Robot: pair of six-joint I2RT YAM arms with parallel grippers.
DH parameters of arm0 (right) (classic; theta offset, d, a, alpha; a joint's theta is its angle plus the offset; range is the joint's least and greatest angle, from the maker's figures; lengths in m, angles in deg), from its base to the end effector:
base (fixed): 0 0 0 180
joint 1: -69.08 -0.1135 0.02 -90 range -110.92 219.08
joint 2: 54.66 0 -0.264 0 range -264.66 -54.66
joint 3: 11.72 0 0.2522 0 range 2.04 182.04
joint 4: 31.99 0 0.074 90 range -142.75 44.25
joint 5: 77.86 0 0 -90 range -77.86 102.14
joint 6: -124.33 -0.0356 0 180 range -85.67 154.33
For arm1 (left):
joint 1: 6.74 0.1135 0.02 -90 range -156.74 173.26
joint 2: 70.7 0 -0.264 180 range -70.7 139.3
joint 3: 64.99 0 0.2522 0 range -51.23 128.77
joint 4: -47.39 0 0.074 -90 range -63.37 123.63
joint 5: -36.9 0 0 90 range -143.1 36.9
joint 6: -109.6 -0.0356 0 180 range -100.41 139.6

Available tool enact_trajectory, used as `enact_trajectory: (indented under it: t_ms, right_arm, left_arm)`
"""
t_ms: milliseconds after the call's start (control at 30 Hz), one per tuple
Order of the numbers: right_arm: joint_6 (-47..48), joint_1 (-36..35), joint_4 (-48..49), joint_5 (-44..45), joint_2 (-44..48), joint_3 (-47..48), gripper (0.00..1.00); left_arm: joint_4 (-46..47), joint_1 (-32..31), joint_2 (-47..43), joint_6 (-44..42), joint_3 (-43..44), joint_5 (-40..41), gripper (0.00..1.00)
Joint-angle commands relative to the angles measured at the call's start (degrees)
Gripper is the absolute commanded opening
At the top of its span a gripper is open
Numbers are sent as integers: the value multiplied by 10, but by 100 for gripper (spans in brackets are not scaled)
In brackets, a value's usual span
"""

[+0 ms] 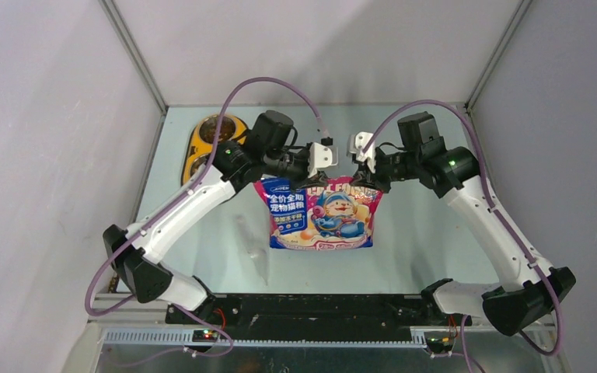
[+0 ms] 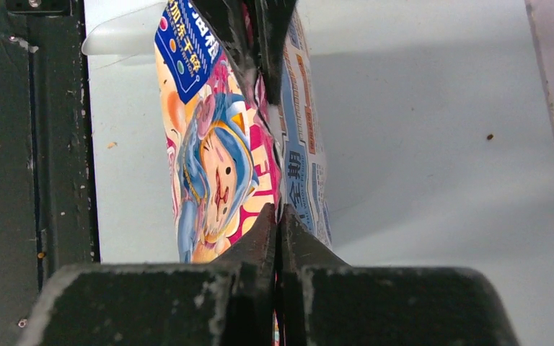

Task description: Serve the pet food

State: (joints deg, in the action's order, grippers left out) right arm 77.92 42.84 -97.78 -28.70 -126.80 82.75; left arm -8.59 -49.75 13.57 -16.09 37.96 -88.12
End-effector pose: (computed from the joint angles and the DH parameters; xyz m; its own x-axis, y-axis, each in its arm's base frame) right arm 0.2100 0.1295 0.3912 0.0773 -0.5434 -0.8359 -0.9760 0.1298 -0.1747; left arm 0.2161 -0.2295 0.3944 0.1607 0.5034 -0.8490 0.9833 -0.0077 0.1816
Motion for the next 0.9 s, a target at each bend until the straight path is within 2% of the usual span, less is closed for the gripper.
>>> enact_trajectory:
  t_ms: [0, 33, 67, 133, 200, 233, 267, 300, 333, 400, 467, 533, 633, 700, 733, 767, 800, 867]
  right_arm:
    - [-21, 31, 12, -6, 32, -2, 0]
    - [-25, 33, 15, -5, 37, -5, 0]
    - [-29, 33, 17, -3, 38, -6, 0]
    - [-39, 36, 22, -1, 43, -9, 0]
    - [-46, 38, 22, -5, 46, -9, 0]
    - [-46, 39, 20, -5, 47, -10, 0]
    - [-47, 40, 19, -5, 48, -10, 0]
    - [-47, 41, 19, -4, 50, -12, 0]
    - [-47, 42, 20, -4, 50, -13, 0]
    - [-54, 48, 24, -5, 51, -13, 0]
    - [-57, 52, 23, -5, 52, -13, 0]
    - [-49, 53, 16, -4, 53, -13, 0]
    - [-41, 54, 9, -2, 53, -13, 0]
    - [-37, 53, 8, 4, 51, -13, 0]
    - [-34, 53, 7, 7, 51, -13, 0]
    - [-32, 53, 6, 9, 49, -13, 0]
    - [-28, 54, 6, 12, 49, -13, 0]
    - [-22, 53, 5, 17, 48, -13, 0]
  left_arm:
    - [-42, 32, -41, -25, -34, 9, 19]
    - [-53, 39, -43, -39, -37, 10, 15]
    - [-59, 44, -42, -45, -39, 4, 4]
    - [-68, 60, -43, -47, -39, -10, 0]
    - [-66, 70, -52, -42, -46, -8, 0]
    - [-58, 73, -56, -37, -49, -4, 4]
    - [-56, 74, -63, -37, -56, 1, 13]
    - [-56, 76, -67, -39, -59, 3, 13]
    - [-58, 78, -73, -42, -62, 3, 4]
    - [-75, 85, -84, -57, -65, 5, 0]
    - [-85, 92, -98, -69, -76, 14, 0]
    - [-92, 102, -114, -77, -90, 17, 8]
    - [-98, 121, -134, -83, -110, 19, 0]
    - [-102, 140, -150, -91, -124, 22, 0]
    - [-101, 154, -161, -93, -132, 24, 1]
    - [-102, 160, -170, -94, -137, 27, 7]
    - [-105, 172, -174, -98, -140, 29, 10]
    - [-114, 186, -185, -106, -145, 32, 2]
